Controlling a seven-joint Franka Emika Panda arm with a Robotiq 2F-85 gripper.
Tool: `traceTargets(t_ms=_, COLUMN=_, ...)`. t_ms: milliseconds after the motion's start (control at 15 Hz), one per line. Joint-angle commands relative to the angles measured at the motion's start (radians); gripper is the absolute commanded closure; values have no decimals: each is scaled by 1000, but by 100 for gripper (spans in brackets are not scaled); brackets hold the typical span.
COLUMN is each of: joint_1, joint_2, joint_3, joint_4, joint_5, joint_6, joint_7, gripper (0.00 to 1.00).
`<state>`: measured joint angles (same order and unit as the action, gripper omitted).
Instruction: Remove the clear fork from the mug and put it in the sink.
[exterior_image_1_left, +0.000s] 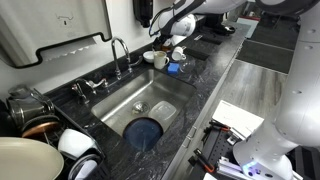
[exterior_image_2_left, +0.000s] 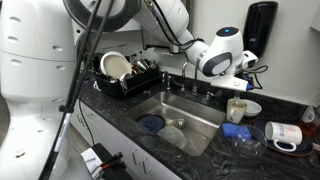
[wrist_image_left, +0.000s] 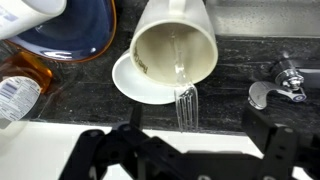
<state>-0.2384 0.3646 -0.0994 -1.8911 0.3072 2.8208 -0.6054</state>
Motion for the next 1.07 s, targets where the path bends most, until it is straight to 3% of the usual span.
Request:
traceTargets(t_ms=0, joint_1=-45, joint_2=85, joint_3=36, joint_4=101, joint_5=32, joint_6=-39, joint_7=-61, gripper=0)
traceTargets(t_ms=133, joint_1=-58, joint_2=112, joint_3=49, joint_4=130, joint_5=33, joint_6=-57, joint_7=-70, gripper=0)
traceTargets(t_ms=200, joint_1=-104, joint_2=120, joint_3=100, joint_4=139, joint_5=-16, joint_6=-63, joint_7=-38, gripper=0)
traceTargets(t_ms=400, joint_1=-134, joint_2=147, joint_3=141, joint_4=171, joint_5=-23, joint_6=-84, joint_7=-39, gripper=0)
traceTargets(t_ms=733, joint_1=-142, joint_2=176, joint_3=152, joint_4=203, joint_5=-51, joint_6=-93, joint_7=-16, gripper=2)
traceTargets(t_ms=800, joint_1=-143, joint_2=179, joint_3=150, joint_4=207, joint_5=-59, joint_6=-96, joint_7=-13, gripper=26)
traceTargets(t_ms=867, joint_1=-142, joint_2=181, joint_3=149, joint_4=210, joint_5=-67, joint_6=-99, joint_7=-8, gripper=27)
traceTargets(t_ms=1000, joint_1=-143, joint_2=188, joint_3=150, joint_4=219, joint_5=-78, joint_6=-102, joint_7=-2, gripper=40)
